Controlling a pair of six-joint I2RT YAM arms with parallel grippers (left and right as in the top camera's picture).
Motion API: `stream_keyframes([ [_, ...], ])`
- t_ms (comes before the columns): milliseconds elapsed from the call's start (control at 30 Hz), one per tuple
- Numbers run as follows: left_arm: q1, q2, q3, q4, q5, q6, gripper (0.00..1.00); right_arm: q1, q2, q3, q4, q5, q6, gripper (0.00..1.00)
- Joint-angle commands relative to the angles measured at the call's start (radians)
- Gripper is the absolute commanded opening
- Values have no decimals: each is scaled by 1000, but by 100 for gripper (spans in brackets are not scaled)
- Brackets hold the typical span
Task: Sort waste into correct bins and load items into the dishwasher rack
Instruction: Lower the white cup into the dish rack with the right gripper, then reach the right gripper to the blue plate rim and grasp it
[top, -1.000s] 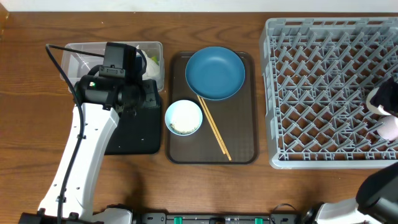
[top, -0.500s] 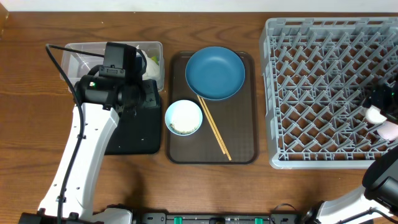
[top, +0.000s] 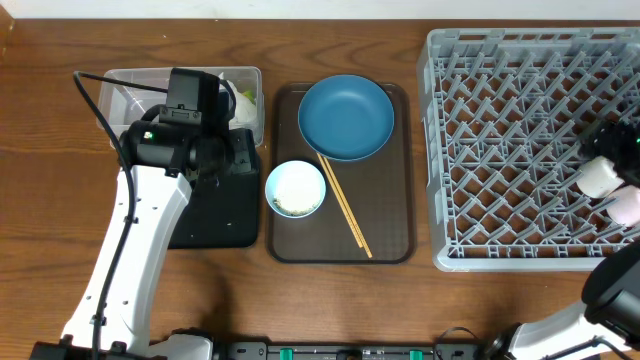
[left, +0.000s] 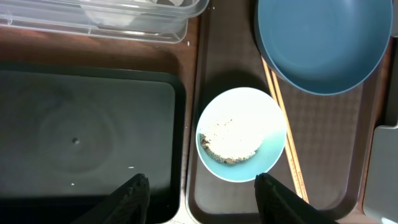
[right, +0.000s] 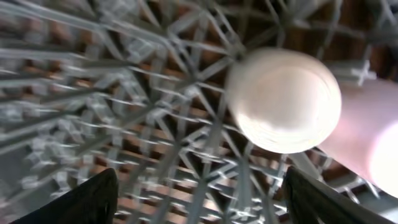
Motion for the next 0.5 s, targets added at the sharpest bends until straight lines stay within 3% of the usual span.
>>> stream_keyframes([
  [0, 5, -1, -1, -10, -9, 17, 59, 32, -108, 45, 21, -172, 2, 81],
  [133, 5, -1, -1, -18, -10, 16, 59, 121, -177, 45, 56, -281, -24, 81],
  [300, 5, -1, -1, -45, -11, 16, 59, 328, -210, 45, 92, -279, -40, 81],
  [467, 5, -1, -1, -64, -36, 16, 59, 583, -179, 35, 196, -135, -39, 81],
])
